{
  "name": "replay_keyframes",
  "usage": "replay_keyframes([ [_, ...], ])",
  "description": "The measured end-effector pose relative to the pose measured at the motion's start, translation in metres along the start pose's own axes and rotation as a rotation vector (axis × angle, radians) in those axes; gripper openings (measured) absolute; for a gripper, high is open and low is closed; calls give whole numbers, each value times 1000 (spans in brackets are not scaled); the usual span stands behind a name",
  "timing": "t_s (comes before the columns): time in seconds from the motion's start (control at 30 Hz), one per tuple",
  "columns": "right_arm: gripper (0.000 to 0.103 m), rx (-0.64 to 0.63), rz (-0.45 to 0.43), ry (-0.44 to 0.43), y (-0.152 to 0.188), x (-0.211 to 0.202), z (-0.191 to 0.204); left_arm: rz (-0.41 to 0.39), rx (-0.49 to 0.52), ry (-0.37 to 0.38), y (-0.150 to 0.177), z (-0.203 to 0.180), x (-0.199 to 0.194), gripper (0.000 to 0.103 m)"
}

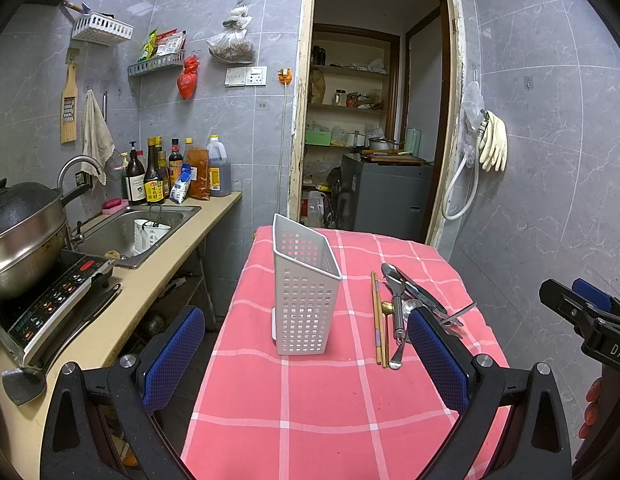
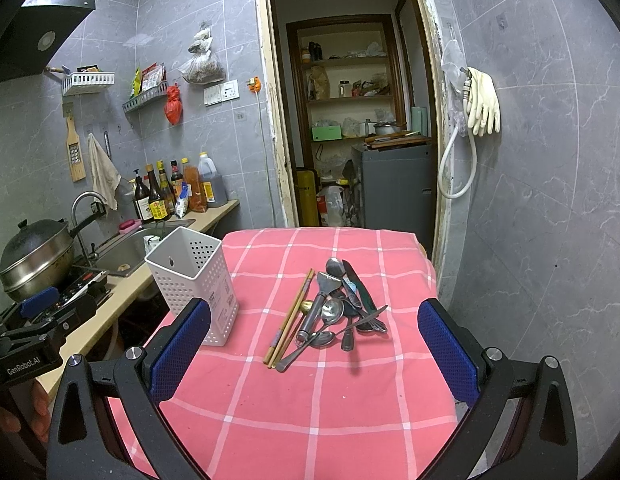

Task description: Organize utensils

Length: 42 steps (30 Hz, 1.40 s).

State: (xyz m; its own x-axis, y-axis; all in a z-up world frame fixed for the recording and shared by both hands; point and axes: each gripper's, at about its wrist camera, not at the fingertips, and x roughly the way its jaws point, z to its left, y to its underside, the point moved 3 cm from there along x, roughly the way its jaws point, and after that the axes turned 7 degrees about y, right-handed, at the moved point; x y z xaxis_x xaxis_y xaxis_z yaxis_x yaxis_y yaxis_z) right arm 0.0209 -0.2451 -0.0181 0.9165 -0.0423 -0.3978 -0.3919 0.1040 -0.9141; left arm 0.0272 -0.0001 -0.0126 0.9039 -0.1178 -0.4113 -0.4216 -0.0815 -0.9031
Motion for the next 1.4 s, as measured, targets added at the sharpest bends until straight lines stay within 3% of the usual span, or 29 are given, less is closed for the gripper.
replay_keyframes([
  [1.4, 102, 2, 3, -1, -1, 3, 2, 2, 2, -1, 0, 0, 0, 102],
])
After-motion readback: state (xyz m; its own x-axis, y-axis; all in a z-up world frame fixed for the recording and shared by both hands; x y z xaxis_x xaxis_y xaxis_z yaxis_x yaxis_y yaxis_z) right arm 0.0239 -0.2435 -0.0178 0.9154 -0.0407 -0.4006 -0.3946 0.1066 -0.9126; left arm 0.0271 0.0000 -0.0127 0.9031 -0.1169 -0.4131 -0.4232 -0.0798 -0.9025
